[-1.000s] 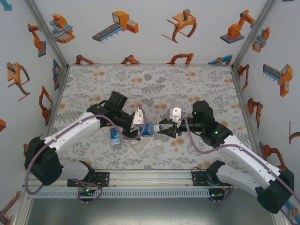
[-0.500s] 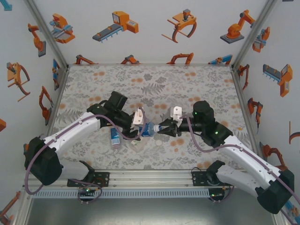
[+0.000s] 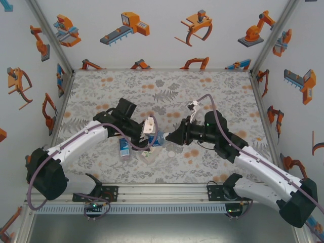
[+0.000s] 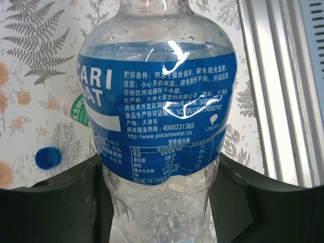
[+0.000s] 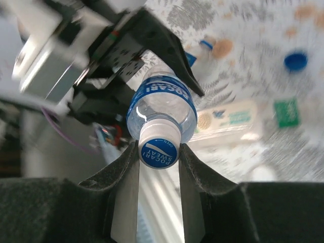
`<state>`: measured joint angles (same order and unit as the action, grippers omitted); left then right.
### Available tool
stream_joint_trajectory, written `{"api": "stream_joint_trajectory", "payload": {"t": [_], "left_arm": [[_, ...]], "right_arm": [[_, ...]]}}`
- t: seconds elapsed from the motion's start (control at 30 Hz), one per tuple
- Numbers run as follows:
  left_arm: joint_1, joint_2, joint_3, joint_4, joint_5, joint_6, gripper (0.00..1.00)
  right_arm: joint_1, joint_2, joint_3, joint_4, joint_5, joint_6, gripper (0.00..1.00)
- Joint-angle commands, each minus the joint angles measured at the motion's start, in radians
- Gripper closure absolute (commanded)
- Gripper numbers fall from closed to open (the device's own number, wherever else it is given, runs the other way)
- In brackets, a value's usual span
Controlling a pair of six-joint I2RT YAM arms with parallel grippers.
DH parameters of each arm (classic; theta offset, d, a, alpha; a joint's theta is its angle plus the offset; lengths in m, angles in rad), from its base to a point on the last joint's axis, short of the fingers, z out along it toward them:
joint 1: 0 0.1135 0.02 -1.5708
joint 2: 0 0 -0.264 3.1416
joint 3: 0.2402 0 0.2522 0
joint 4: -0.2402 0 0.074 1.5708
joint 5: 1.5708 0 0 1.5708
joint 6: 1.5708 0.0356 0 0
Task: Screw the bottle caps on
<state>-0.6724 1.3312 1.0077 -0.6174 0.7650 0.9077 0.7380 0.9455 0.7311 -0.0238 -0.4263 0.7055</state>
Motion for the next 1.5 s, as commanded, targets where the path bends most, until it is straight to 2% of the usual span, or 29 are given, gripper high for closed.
{"api": "stream_joint_trajectory", "payload": {"t": [0.0, 0.1, 0.23, 0.27, 0.4, 0.47, 0.57, 0.7, 0.8, 0.93, 1.03, 1.13, 1.3, 1.47], "left_arm": [[-0.019, -0.009, 0.028, 0.0, 0.071, 0.035, 1.0], [-0.018, -0.01, 0.029, -0.001, 0.071, 0.034, 1.0], [-0.02, -0.013, 0.029, -0.002, 0.07, 0.034, 1.0], [-0.021, -0.014, 0.03, -0.001, 0.069, 0.033, 1.0], [-0.02, -0.018, 0.028, -0.002, 0.066, 0.032, 1.0], [-0.021, -0.02, 0.03, -0.001, 0.064, 0.03, 1.0], [-0.02, -0.025, 0.028, -0.001, 0.065, 0.03, 1.0], [-0.022, -0.033, 0.028, -0.002, 0.06, 0.029, 1.0], [-0.023, -0.034, 0.028, -0.001, 0.062, 0.027, 1.0], [-0.025, -0.042, 0.026, -0.005, 0.06, 0.029, 1.0], [-0.025, -0.048, 0.026, -0.006, 0.059, 0.029, 1.0], [-0.026, -0.052, 0.025, -0.006, 0.057, 0.029, 1.0], [-0.028, -0.053, 0.025, -0.01, 0.057, 0.029, 1.0], [-0.03, -0.053, 0.024, -0.012, 0.059, 0.032, 1.0]], "right_arm": [[0.007, 0.049, 0.065, -0.15, 0.235, 0.538, 1.0], [0.054, 0.057, 0.073, -0.127, 0.296, 0.676, 1.0], [0.055, 0.106, 0.172, -0.233, 0.277, 0.589, 1.0], [0.055, 0.104, 0.179, -0.246, 0.278, 0.567, 0.96], [0.054, 0.067, 0.183, -0.23, 0.28, 0.351, 0.65], [0.055, 0.042, 0.175, -0.162, 0.211, 0.165, 0.54], [0.055, 0.004, 0.186, -0.166, 0.17, -0.071, 0.5], [0.055, -0.049, 0.187, -0.169, 0.178, -0.344, 0.4], [0.055, -0.062, 0.182, -0.148, 0.079, -0.572, 0.4], [0.055, -0.069, 0.171, -0.145, -0.117, -0.868, 0.41], [0.055, -0.067, 0.158, -0.15, -0.197, -1.017, 0.42], [0.055, -0.066, 0.129, -0.12, -0.201, -1.071, 0.43], [0.055, -0.062, 0.092, -0.046, -0.199, -1.073, 0.47], [0.055, -0.047, 0.08, -0.043, -0.223, -1.071, 0.51]]}}
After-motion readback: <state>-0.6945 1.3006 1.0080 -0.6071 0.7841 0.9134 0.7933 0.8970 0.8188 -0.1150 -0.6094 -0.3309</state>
